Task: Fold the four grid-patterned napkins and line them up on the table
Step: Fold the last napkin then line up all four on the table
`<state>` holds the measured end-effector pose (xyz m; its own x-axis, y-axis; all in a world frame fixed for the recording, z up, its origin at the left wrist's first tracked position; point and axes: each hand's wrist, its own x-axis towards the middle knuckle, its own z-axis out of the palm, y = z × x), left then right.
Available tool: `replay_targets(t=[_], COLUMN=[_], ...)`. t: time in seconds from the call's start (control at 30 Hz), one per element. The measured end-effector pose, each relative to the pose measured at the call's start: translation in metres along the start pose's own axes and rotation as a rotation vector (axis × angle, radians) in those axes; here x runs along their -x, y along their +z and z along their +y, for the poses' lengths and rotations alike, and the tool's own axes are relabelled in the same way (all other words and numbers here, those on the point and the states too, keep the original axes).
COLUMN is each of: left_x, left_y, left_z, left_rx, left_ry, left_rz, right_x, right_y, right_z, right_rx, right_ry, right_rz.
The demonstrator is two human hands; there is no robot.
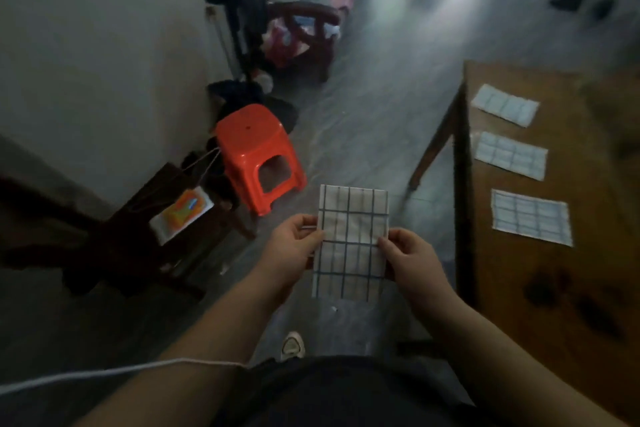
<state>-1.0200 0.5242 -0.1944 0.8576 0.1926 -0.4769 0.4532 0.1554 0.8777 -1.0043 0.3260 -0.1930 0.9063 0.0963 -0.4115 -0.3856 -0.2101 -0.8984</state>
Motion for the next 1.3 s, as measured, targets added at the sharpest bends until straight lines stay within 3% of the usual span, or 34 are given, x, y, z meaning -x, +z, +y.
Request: replay_targets(t=[0.13,0.43,0.83,1.17,1.3], left_x=[-0.057,-0.112,-0.153,-0.166,-0.183], left_y=[0.027,0.167,0.343,0.432,0.455], left_z=[0.032,0.046,0.015,-0.026,-0.046], left_rx=[-0.149,-0.536,-0.967,-1.348,-1.472], left_ry=[-0.024,-0.078,-0.002,0.219,0.218], left_rz=[-0.250,-0.801,-1.096,-1.400,-1.484], right_x=[-0.002,0.012,-0.017,-0.026,-0.045], right_y=[-0.011,-0.076,-0.163,-0.182,-0.190], right_z=[-0.011,0.024,0.088,0.115,0.126], right_rx=[-0.144,-0.456,-0.548,-0.623,-0.660], right_ry=[0.054,0.201,0.375,0.652,0.758], right_rz=[0.212,0.722,1.101,1.384,1.424])
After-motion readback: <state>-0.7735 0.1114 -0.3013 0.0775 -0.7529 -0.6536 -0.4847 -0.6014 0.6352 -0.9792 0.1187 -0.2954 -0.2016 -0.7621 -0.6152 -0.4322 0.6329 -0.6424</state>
